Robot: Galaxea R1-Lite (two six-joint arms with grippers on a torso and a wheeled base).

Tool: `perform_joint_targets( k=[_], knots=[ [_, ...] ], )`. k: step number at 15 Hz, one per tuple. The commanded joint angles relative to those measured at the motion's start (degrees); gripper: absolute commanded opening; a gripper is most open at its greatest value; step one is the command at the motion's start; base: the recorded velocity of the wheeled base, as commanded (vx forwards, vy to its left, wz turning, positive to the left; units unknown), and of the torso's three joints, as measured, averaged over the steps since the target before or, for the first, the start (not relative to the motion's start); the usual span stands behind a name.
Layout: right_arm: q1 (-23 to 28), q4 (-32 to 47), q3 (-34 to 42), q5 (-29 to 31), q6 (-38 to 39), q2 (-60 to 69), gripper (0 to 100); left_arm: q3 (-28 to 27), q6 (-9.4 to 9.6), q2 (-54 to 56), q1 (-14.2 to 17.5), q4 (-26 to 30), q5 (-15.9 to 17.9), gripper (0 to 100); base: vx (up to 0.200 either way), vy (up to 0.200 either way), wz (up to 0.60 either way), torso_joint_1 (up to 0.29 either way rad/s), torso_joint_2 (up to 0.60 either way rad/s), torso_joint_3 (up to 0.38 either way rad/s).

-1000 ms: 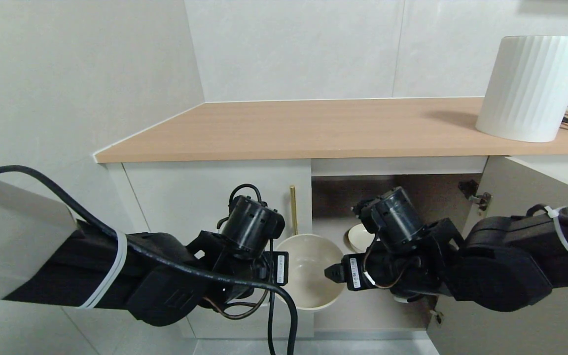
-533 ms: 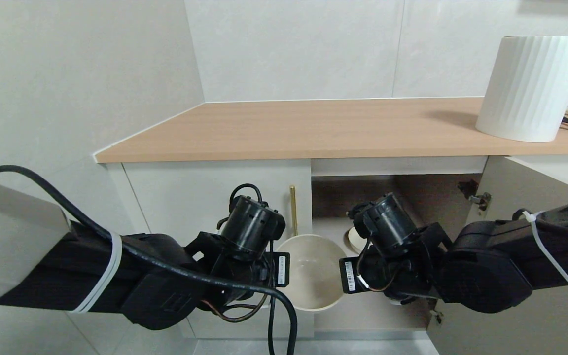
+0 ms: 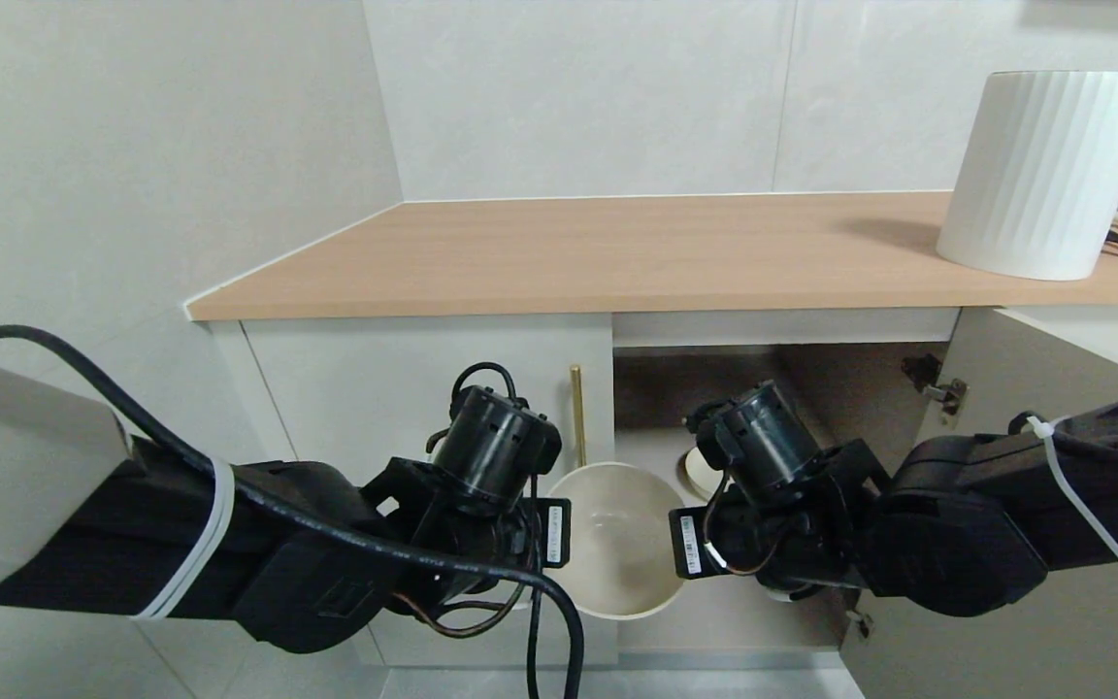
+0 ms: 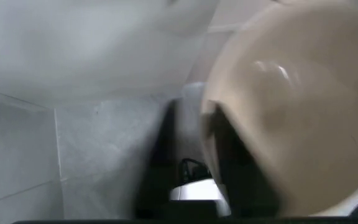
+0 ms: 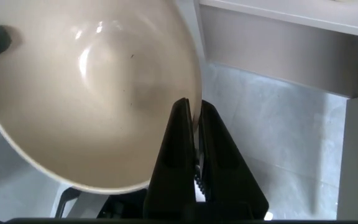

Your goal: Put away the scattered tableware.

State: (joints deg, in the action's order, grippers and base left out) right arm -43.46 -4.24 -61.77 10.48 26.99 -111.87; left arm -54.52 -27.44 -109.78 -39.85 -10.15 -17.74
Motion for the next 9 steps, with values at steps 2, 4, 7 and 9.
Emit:
perform_joint_targets(
  k=[2, 4, 7, 9],
  knots=[
    [-0.05, -0.06, 0.07, 0.06, -0.01, -0.1, 0, 0.02, -0.16, 1.41, -0.05, -0.13, -0.02, 100, 0.0, 0.0, 0.0, 0.0, 0.0, 0.0],
    [0.13, -0.06, 0.07, 0.06, -0.01, -0.01, 0, 0.11, -0.16, 3.52, -0.05, -0.13, -0.02, 100, 0.0, 0.0, 0.0, 0.0, 0.0, 0.0],
    [5.93, -1.29, -1.95, -0.02, 0.17, -2.82, 0, 0.2, -0.07, 6.24, 0.3, -0.13, 0.07, 100, 0.0, 0.0, 0.0, 0.0, 0.0, 0.0],
    [11.29, -2.09, -5.2, -0.11, 2.01, -7.39, 0, 0.2, -0.07, 6.24, 0.48, -0.13, 0.07, 100, 0.0, 0.0, 0.0, 0.0, 0.0, 0.0]
  ],
)
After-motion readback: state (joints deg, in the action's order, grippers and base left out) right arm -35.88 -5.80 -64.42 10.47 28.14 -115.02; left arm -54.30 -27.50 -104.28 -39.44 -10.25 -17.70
